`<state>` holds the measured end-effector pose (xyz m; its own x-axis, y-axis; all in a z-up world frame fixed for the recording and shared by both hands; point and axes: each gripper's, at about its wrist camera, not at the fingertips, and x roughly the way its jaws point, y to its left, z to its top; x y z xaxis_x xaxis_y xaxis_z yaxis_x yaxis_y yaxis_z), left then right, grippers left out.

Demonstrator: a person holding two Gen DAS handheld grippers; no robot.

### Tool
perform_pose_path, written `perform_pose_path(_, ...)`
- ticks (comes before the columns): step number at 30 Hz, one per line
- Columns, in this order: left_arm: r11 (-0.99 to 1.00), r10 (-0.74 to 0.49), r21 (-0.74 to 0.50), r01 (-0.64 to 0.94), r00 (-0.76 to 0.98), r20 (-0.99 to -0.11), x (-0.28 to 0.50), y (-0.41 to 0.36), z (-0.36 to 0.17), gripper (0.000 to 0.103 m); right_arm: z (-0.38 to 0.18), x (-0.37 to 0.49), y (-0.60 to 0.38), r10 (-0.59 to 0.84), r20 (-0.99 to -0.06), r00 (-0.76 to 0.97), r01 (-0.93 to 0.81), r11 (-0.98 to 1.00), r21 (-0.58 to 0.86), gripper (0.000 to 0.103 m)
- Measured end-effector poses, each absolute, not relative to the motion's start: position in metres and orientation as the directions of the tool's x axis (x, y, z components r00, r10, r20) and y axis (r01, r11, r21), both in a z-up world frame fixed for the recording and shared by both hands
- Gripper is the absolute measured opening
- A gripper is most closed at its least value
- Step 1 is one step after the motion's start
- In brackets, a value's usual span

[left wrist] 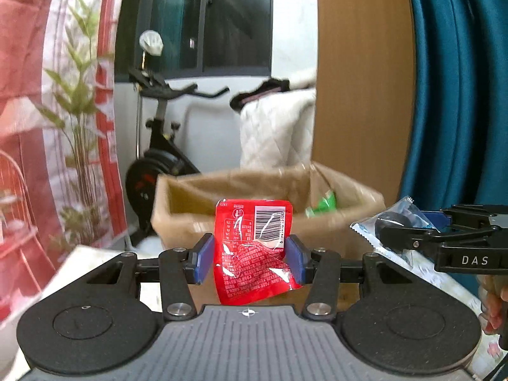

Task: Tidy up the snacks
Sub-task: 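Carry the red wrapper and ball packet over the open box and release both, then move both open tools back to an orange snack bar and a cracker packet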

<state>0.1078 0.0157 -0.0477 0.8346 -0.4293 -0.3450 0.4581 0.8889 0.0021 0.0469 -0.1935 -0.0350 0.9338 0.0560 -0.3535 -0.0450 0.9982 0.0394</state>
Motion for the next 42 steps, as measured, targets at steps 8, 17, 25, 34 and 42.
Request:
perform_pose_path(8,0.895,-0.413,0.032,0.446,0.853,-0.320,0.165,-0.002,-0.020,0.052,-0.017,0.124,-0.205,0.070,-0.317,0.946,-0.067,0.998,0.020,0.049)
perform_pose_path(17,0.907,-0.386,-0.002,0.421,0.830,-0.403,0.226,-0.019,-0.037,0.052,-0.038,0.191,-0.209,0.064,-0.368,0.928,-0.060,0.998,0.022,0.049)
perform_pose_path(25,0.909,-0.376,-0.013,0.417,0.806,-0.458,0.244,-0.024,-0.052,0.054,-0.061,0.211,-0.216,0.046,-0.429,0.902,-0.031,0.999,0.041,0.051)
perform_pose_path(34,0.909,-0.372,-0.021,0.417,0.786,-0.493,0.240,-0.020,-0.054,0.061,-0.057,0.201,-0.216,0.027,-0.422,0.906,-0.006,0.999,0.051,0.061)
perform_pose_path(42,0.912,-0.369,-0.019,0.409,0.801,-0.472,0.212,-0.009,-0.037,0.068,-0.040,0.163,-0.215,0.028,-0.405,0.914,0.004,0.997,0.077,0.066)
